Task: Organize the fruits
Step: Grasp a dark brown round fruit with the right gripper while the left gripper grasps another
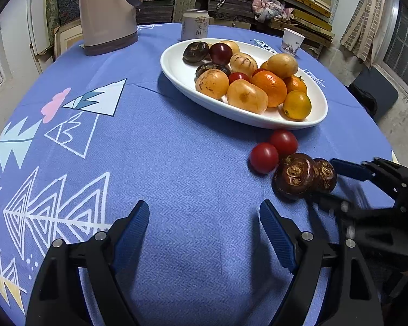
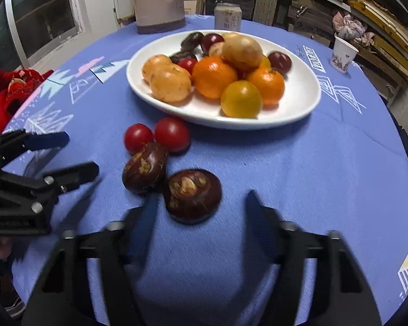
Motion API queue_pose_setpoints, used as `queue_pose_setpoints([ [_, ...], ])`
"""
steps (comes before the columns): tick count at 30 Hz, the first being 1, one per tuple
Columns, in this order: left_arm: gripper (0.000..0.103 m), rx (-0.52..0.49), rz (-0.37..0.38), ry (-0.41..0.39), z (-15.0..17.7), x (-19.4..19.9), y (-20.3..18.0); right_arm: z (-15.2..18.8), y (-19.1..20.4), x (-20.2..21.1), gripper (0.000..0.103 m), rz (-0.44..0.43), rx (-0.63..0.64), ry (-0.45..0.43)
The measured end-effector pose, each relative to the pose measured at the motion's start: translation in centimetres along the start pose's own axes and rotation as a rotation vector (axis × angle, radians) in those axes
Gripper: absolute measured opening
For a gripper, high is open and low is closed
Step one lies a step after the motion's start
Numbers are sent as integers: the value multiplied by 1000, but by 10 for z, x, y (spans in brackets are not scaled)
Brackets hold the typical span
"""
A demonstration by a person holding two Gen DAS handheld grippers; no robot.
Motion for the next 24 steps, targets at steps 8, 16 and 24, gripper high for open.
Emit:
queue_pose_setpoints([
  [8,84,-20,18,9,2,0,-13,8,-17,16,41,-69,-133,-44],
  [16,84,-73,45,18,2,-4,-45,21,-35,30,41,-83,-194,-76],
  [24,84,-99,30,27,-4,-17,-72,30,-47,40,41,-99,-214,-92],
])
Point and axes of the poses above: each gripper's, at about its wrist camera, not at the fingertips, and x roughly against the way its jaws point, y to its left, z to its underside, the point moved 10 cm from there along -x, roughly the way its jaws point, and after that the axes turned 7 degrees about -y, right-handed, at the moved point
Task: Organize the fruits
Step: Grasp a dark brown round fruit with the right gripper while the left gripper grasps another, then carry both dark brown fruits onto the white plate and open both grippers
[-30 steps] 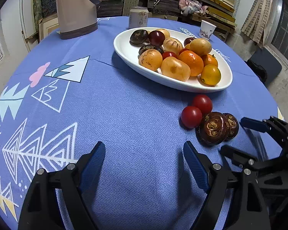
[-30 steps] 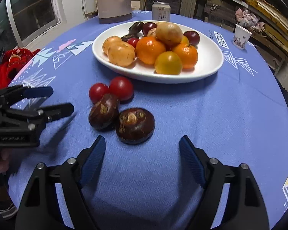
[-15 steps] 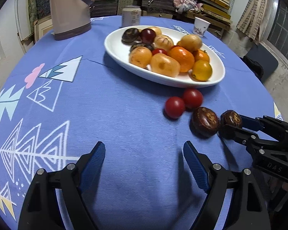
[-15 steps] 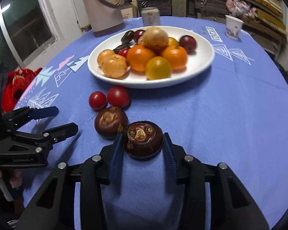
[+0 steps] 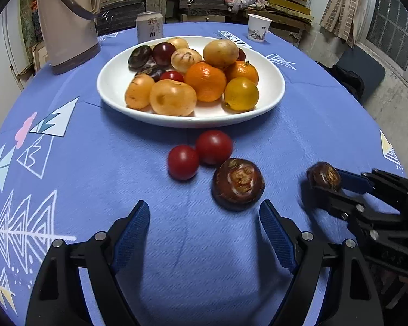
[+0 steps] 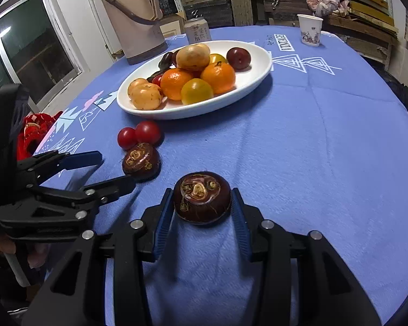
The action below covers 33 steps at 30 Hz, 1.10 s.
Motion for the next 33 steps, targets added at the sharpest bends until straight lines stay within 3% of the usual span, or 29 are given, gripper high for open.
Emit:
queue_pose_setpoints([
  [10,66,-14,-22,-16,-14,-15,-17,4,-17,10,41,7,-24,-13],
  [14,43,-36,7,-31,-16,-15,-25,4,-17,10,41,7,-27,-12],
  [21,43,-13,23,-25,-12,-5,-18,0,-13,12,41,9,-13,-15],
  [33,43,-12,5,-99,-30,27,0,-28,7,21,41,25,63,-50],
])
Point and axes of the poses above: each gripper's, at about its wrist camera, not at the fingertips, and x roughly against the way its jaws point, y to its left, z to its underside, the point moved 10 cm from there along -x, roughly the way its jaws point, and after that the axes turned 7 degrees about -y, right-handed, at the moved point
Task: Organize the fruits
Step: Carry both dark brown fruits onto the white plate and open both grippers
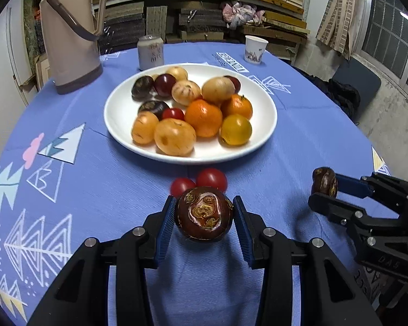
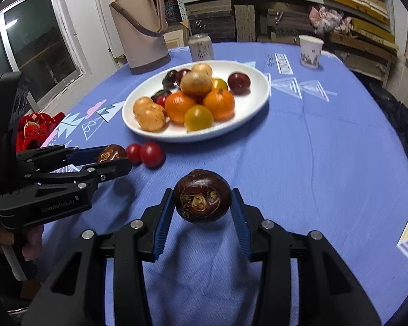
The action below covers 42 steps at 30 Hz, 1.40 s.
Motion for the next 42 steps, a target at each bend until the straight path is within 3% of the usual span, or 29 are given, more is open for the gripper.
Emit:
queue_pose_setpoints([
  [18,43,-2,-54,-75,-65,5,38,-95,30,-11,41,-25,65,-87],
  [29,43,25,-60,-62,-100,-31,53,-134,16,-61,41,-25,32,-63],
  [42,43,62,-91,-9,-107,-72,68,-155,-6,-118,42,-12,-45,-39],
])
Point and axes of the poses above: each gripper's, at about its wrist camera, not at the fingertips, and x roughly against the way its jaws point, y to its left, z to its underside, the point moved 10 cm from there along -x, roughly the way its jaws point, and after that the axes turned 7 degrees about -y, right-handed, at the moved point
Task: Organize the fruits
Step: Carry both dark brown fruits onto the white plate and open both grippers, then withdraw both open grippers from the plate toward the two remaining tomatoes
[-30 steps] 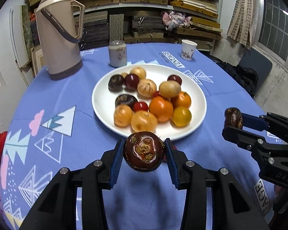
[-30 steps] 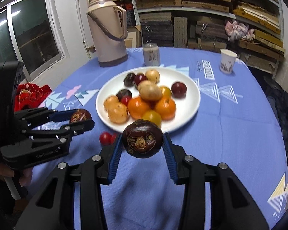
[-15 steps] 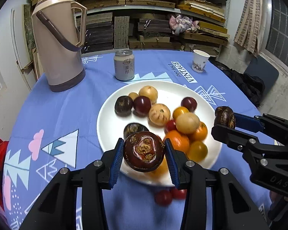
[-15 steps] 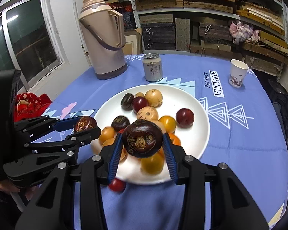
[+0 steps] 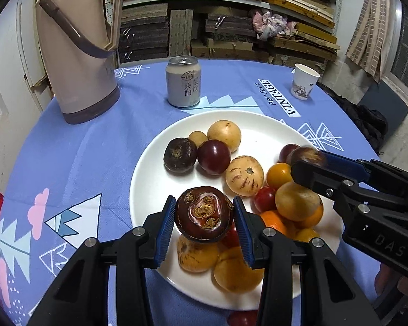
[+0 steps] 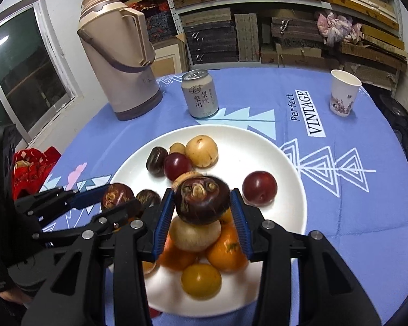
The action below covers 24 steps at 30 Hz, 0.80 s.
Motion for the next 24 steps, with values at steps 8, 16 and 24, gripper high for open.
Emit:
queue_pose_setpoints([
  [8,43,10,-9,10,3,1,1,0,3,11,45,-13,-14,-23],
  [16,62,-19,-38,-40,2,27,-3,15,-5,45,60,-6,-50,-55],
  [24,71,-4,-43,-39,28,48,0,45,-1,76,71,1,-50,-60],
])
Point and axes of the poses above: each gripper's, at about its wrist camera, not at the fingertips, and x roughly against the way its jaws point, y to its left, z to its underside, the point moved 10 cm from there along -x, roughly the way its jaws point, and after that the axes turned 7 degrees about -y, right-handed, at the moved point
